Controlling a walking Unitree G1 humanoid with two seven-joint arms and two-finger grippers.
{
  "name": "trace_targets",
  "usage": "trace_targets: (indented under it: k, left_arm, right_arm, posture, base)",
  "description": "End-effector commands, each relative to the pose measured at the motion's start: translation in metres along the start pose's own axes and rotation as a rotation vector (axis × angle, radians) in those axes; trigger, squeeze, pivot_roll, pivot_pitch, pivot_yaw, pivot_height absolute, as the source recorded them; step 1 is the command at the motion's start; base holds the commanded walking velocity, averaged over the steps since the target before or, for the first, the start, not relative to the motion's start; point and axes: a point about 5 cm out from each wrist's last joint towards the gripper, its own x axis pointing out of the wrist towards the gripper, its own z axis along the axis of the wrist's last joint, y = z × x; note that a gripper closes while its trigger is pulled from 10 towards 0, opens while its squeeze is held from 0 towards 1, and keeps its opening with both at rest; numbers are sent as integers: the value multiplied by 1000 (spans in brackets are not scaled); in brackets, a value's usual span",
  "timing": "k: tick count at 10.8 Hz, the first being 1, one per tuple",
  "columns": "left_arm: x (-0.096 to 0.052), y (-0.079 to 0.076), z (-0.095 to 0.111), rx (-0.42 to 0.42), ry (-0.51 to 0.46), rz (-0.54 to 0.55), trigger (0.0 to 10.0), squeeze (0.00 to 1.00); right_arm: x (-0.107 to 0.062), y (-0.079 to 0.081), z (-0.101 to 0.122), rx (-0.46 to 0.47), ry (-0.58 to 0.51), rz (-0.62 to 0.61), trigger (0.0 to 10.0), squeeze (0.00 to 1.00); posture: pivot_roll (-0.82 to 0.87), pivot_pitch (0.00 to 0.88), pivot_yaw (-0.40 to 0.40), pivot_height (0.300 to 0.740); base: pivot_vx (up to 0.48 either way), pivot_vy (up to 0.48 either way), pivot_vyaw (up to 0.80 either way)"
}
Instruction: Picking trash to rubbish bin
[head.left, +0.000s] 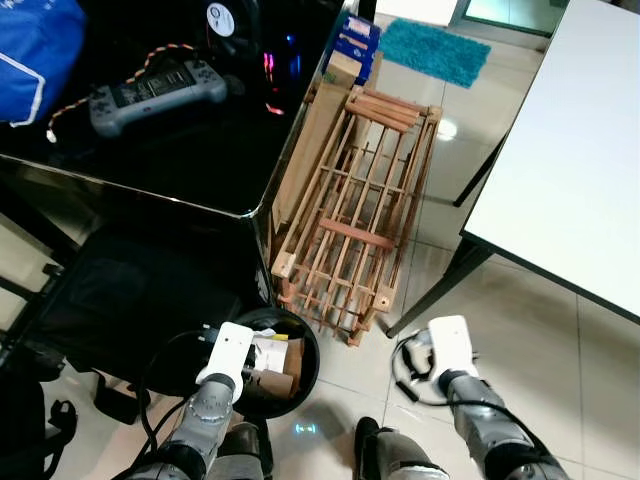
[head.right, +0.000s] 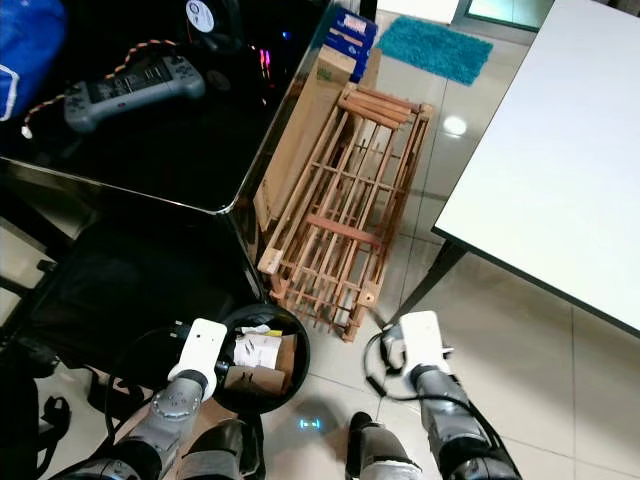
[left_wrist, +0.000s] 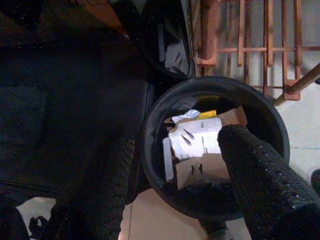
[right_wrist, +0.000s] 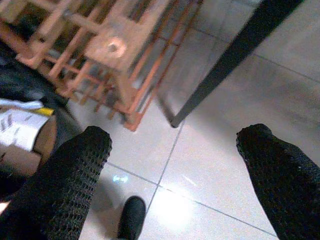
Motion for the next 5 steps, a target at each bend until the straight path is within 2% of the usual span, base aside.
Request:
trace_targets:
  k: [1, 3, 5]
  left_arm:
    - [-3, -1, -8, -4, 27, 3, 10000, 0]
    - [-2, -4, -7, -3, 35, -15, 10000, 0]
    - [-6, -4, -17, -22, 80, -9, 10000, 0]
  right_arm:
    - [-5, -3, -16, 25, 51, -36, 10000, 0]
    - [-10, -8, -30, 3, 118, -94, 10000, 0]
    - [-17, -16, -45, 5, 184, -135, 10000, 0]
  posture:
    - [7, 225, 13, 740]
    - [0, 212, 19, 740]
    - [-1, 201, 19, 740]
  base:
    - [0, 0, 0]
    - [0, 0, 0]
    - [0, 0, 0]
